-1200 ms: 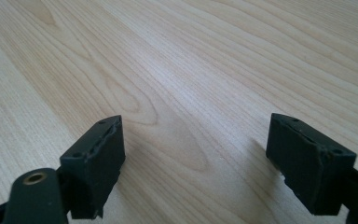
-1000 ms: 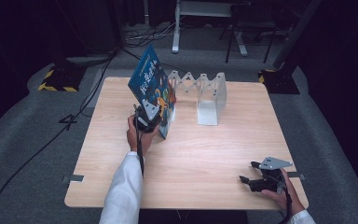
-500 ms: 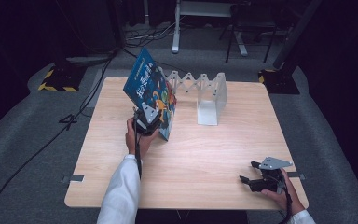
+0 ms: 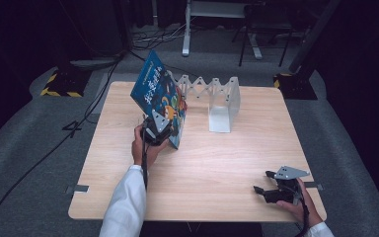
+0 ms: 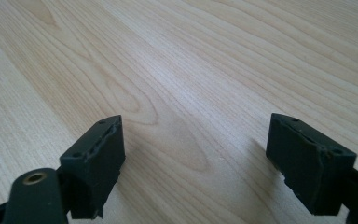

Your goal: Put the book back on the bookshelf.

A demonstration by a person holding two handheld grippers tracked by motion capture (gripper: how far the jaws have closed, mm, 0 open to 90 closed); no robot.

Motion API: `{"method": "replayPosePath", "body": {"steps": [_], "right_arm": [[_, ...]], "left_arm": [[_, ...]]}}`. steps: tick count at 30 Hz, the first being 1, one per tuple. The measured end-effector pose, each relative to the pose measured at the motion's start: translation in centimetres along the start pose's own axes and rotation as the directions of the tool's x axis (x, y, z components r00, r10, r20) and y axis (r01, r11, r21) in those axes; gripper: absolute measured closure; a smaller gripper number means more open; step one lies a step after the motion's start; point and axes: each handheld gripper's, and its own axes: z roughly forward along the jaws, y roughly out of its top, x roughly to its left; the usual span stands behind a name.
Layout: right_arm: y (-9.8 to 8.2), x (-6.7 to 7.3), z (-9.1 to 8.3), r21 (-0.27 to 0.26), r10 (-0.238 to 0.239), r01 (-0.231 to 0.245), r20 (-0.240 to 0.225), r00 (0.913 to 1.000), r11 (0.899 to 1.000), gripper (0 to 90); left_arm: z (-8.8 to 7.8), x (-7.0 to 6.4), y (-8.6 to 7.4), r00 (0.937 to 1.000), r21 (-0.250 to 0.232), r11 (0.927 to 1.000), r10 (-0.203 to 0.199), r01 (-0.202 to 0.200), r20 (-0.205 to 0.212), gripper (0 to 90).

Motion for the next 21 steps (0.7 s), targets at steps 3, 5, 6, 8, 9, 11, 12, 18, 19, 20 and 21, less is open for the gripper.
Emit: {"method": "replayPosePath", "body": {"steps": [3, 5, 6, 8, 9, 11, 12, 18, 19, 20, 21], "right_arm": [[0.0, 0.0, 0.0, 0.0, 0.0, 0.0, 0.0, 1.0, 1.0, 20.0], [0.0, 0.0, 0.0, 0.001, 0.0, 0.0, 0.001, 1.0, 1.0, 20.0], [0.0, 0.0, 0.0, 0.0, 0.0, 0.0, 0.0, 1.0, 1.0, 20.0], [0.0, 0.0, 0.0, 0.0, 0.0, 0.0, 0.0, 1.0, 1.0, 20.0], [0.0, 0.0, 0.0, 0.0, 0.0, 0.0, 0.0, 1.0, 1.0, 20.0], [0.0, 0.0, -0.01, 0.001, -0.001, 0.001, 0.001, 1.0, 1.0, 20.0], [0.0, 0.0, 0.0, 0.0, 0.0, 0.0, 0.0, 1.0, 1.0, 20.0], [0.0, 0.0, 0.0, 0.0, 0.0, 0.0, 0.0, 1.0, 1.0, 20.0], [0.0, 0.0, 0.0, 0.0, 0.0, 0.0, 0.0, 1.0, 1.0, 20.0], [0.0, 0.0, 0.0, 0.0, 0.0, 0.0, 0.0, 1.0, 1.0, 20.0], [0.0, 0.0, 0.0, 0.0, 0.0, 0.0, 0.0, 1.0, 1.0, 20.0]], "left_arm": [[-0.07, -0.16, -0.15, 0.9998, 0.003, 0.9999, 0.017, -0.017, 0.006, 55.9], [-0.12, -0.11, -0.16, 0.9998, 0.006, 0.9998, 0.02, -0.02, 0.01, 55.8], [-0.13, -0.11, -0.16, 0.9997, 0.006, 0.9998, 0.02, -0.02, 0.013, 55.7], [-0.17, -0.1, -0.17, 0.9996, 0.009, 0.9997, 0.023, -0.024, 0.016, 55.4], [-0.22, -0.09, -0.16, 0.9995, 0.012, 0.9996, 0.026, -0.026, 0.016, 55.3], [-0.31, -0.11, -0.17, 0.9992, 0.015, 0.9992, 0.036, -0.036, 0.018, 54.7], [-0.38, -0.1, -0.16, 0.9989, 0.018, 0.9989, 0.044, -0.044, 0.018, 54.3], [-0.69, -0.14, -0.12, 0.9982, 0.026, 0.9983, 0.051, -0.052, 0.029, 51.7], [-0.75, -0.1, -0.12, 0.998, 0.029, 0.9981, 0.054, -0.055, 0.033, 51.3], [-0.81, -0.06, -0.12, 0.9978, 0.03, 0.9981, 0.054, -0.055, 0.039, 50.9], [-0.89, -0.05, -0.13, 0.9978, 0.028, 0.9982, 0.051, -0.052, 0.043, 50.6]]}}
